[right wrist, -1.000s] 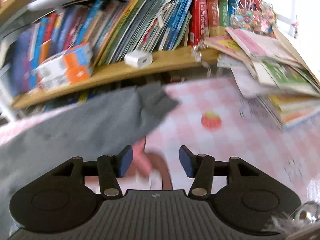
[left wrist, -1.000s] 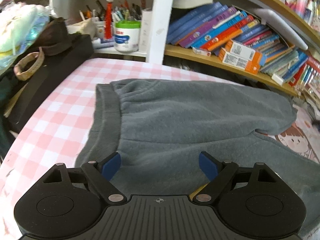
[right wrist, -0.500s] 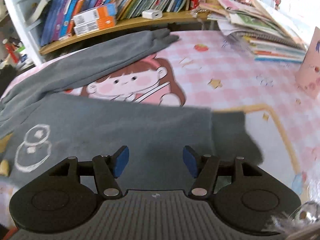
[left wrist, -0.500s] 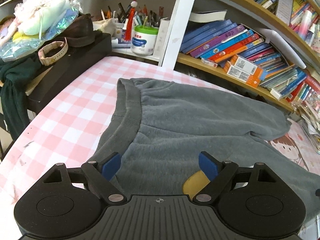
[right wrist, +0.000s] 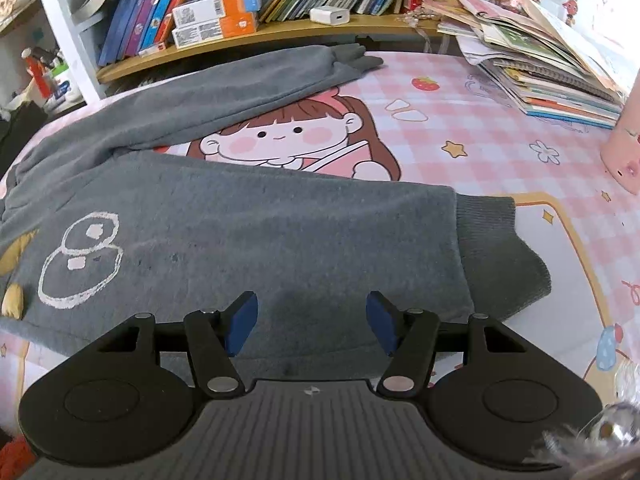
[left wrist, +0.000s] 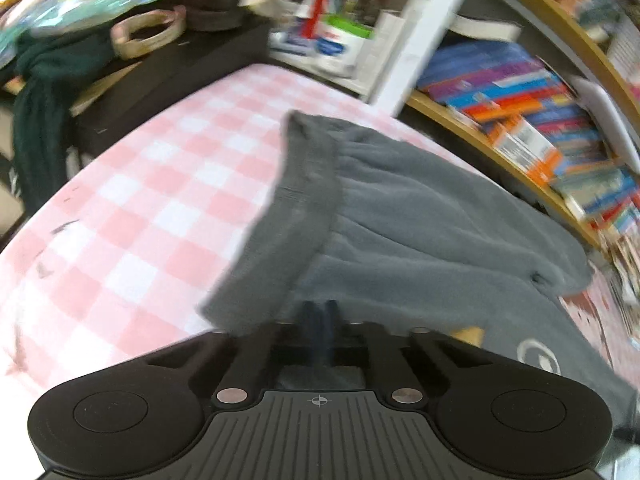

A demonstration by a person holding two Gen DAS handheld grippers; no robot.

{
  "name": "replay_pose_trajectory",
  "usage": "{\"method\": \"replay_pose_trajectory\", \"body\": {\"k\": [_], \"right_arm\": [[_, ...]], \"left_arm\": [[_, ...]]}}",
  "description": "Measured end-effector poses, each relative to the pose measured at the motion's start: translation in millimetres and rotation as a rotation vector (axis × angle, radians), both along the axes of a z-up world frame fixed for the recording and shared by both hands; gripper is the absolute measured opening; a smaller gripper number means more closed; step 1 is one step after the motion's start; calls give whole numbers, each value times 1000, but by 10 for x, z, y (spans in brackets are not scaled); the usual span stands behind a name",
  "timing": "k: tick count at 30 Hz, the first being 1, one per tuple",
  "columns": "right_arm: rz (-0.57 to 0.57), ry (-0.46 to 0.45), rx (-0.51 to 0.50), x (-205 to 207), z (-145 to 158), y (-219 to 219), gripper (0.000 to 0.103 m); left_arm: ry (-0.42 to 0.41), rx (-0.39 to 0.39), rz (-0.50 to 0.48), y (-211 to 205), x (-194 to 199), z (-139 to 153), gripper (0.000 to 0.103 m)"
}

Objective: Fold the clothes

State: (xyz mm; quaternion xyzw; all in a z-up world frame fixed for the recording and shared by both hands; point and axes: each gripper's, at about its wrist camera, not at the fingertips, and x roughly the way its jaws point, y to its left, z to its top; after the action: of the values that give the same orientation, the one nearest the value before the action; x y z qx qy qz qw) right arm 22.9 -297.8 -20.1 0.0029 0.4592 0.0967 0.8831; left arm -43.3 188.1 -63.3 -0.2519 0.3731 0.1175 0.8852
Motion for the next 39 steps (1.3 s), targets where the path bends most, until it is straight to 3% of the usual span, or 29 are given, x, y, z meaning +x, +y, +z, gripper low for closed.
{"method": "replay_pose_trajectory", "body": {"k": [15,30,35,39], "right_arm": [[21,34,-13,78,-74,12,58],[63,6,-18,90,-30,74,59],[30,-19,2,120,35,15,60],[22,-38,12,191,97,-8,61]], "left_arm": [[26,29,29,40,-45,55,3],[41,55,29,-16,-37,87,3],[-12,109,-33,-175,6,238,4],[-51,146,-97,-333,103,370,14]]}}
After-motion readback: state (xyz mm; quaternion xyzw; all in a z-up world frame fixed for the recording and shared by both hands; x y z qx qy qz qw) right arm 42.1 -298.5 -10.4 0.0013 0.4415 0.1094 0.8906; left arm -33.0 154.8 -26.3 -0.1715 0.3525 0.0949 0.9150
